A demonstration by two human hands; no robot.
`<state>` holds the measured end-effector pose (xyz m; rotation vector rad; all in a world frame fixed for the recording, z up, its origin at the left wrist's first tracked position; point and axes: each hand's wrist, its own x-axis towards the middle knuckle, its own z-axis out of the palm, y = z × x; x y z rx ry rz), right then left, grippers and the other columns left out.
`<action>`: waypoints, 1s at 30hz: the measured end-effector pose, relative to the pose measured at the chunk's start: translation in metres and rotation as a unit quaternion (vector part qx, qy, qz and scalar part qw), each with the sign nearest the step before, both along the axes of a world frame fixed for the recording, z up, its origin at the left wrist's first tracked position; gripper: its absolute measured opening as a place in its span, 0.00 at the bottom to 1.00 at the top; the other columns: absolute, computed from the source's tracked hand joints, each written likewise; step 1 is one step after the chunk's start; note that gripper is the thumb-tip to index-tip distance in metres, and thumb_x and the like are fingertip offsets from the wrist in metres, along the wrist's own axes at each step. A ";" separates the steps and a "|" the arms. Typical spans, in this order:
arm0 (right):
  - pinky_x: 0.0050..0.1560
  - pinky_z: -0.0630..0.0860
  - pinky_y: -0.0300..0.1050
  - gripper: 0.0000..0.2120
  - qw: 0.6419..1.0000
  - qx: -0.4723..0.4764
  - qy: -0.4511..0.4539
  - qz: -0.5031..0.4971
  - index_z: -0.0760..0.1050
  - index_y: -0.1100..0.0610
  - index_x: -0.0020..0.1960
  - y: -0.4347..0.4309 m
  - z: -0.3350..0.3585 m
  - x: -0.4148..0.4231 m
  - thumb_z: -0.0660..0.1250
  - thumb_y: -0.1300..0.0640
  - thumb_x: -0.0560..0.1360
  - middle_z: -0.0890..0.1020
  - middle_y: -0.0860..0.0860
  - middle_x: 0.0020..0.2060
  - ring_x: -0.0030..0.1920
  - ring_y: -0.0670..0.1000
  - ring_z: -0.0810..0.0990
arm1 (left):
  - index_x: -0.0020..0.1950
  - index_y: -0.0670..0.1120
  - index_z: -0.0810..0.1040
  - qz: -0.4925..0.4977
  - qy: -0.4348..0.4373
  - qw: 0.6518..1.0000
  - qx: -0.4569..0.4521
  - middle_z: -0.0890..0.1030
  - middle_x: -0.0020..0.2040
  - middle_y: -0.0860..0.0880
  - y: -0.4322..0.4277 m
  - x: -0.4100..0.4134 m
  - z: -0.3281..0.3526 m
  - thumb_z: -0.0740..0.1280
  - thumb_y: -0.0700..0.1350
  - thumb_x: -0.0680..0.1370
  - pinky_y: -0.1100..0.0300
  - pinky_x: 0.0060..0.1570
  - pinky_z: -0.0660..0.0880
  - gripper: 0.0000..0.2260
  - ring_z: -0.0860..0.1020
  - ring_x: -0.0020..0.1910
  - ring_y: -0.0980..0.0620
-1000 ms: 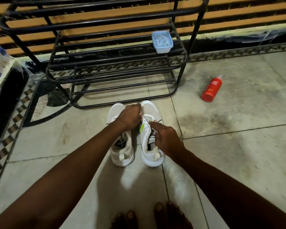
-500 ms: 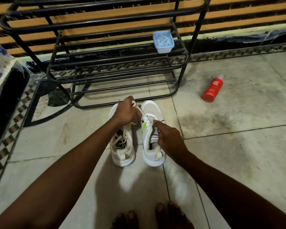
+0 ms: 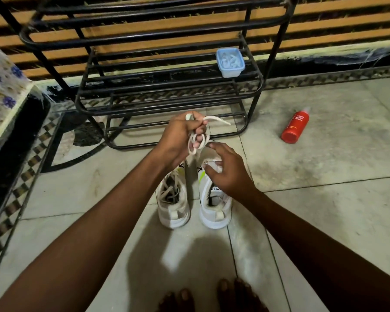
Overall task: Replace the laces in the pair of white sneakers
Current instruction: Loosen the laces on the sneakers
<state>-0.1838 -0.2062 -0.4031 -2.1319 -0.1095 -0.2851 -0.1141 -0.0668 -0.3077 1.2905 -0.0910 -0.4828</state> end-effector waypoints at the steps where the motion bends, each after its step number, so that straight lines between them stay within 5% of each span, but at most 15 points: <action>1: 0.55 0.79 0.53 0.18 1.000 -0.002 0.017 0.018 0.79 0.60 0.61 0.004 0.006 0.008 0.74 0.61 0.71 0.79 0.55 0.56 0.58 0.54 0.78 | 0.45 0.41 0.73 -0.008 0.003 0.999 -0.031 0.67 0.33 0.47 -0.002 -0.003 0.007 0.56 0.33 0.83 0.62 0.25 0.62 0.11 0.66 0.30 0.52; 5: 0.50 0.76 0.51 0.04 0.998 -0.026 0.031 0.057 0.82 0.61 0.47 0.006 0.011 0.025 0.72 0.60 0.75 0.79 0.56 0.43 0.45 0.54 0.79 | 0.45 0.42 0.72 -0.012 -0.014 0.996 -0.088 0.67 0.35 0.46 -0.002 -0.005 0.030 0.57 0.34 0.84 0.63 0.25 0.63 0.09 0.66 0.32 0.51; 8: 0.42 0.77 0.49 0.07 0.996 0.056 0.075 0.005 0.77 0.56 0.41 -0.006 0.008 0.025 0.70 0.60 0.78 0.79 0.55 0.37 0.35 0.49 0.79 | 0.46 0.42 0.71 0.030 -0.054 0.996 -0.064 0.69 0.35 0.46 0.007 0.001 0.035 0.57 0.34 0.84 0.62 0.26 0.62 0.08 0.66 0.30 0.52; 13: 0.36 0.81 0.49 0.02 0.974 0.211 0.087 -0.016 0.77 0.63 0.47 -0.024 0.027 0.017 0.68 0.64 0.79 0.84 0.62 0.37 0.33 0.57 0.84 | 0.48 0.47 0.71 0.078 -0.141 0.969 0.186 0.87 0.46 0.47 0.016 0.009 -0.003 0.58 0.38 0.85 0.60 0.30 0.62 0.08 0.68 0.28 0.57; 17: 0.34 0.82 0.49 0.06 0.969 0.245 -0.004 0.022 0.78 0.67 0.51 -0.027 0.068 0.012 0.72 0.67 0.75 0.83 0.63 0.35 0.32 0.59 0.83 | 0.45 0.45 0.73 0.032 -0.207 0.940 0.271 0.82 0.38 0.55 0.001 -0.004 -0.042 0.61 0.35 0.82 0.58 0.40 0.71 0.08 0.76 0.36 0.59; 22: 0.38 0.80 0.56 0.07 0.975 0.201 -0.082 -0.050 0.78 0.67 0.48 -0.041 0.087 0.012 0.74 0.69 0.73 0.80 0.67 0.36 0.35 0.65 0.80 | 0.42 0.45 0.74 -0.029 -0.152 0.967 0.204 0.76 0.30 0.54 -0.023 -0.015 -0.048 0.62 0.42 0.85 0.63 0.30 0.70 0.12 0.73 0.28 0.58; 25: 0.43 0.80 0.54 0.07 0.966 0.220 -0.079 -0.108 0.78 0.64 0.49 -0.051 0.074 0.008 0.74 0.65 0.73 0.81 0.63 0.40 0.38 0.56 0.79 | 0.44 0.47 0.76 0.003 -0.123 0.977 0.173 0.74 0.35 0.53 -0.029 -0.015 -0.033 0.65 0.48 0.84 0.70 0.34 0.73 0.10 0.74 0.32 0.60; 28: 0.48 0.78 0.53 0.09 0.954 0.280 -0.003 -0.107 0.78 0.61 0.55 -0.051 0.050 0.004 0.69 0.67 0.76 0.83 0.53 0.47 0.46 0.51 0.80 | 0.47 0.44 0.77 0.015 -0.102 0.990 0.093 0.79 0.39 0.48 -0.036 -0.016 -0.013 0.65 0.48 0.84 0.58 0.46 0.72 0.10 0.78 0.42 0.51; 30: 0.51 0.76 0.52 0.19 0.937 0.339 0.077 -0.039 0.76 0.63 0.60 -0.045 0.038 0.002 0.62 0.76 0.72 0.83 0.54 0.51 0.52 0.50 0.81 | 0.46 0.44 0.77 0.013 -0.063 0.998 0.011 0.80 0.37 0.49 -0.045 -0.016 0.002 0.63 0.45 0.85 0.52 0.45 0.73 0.10 0.78 0.38 0.50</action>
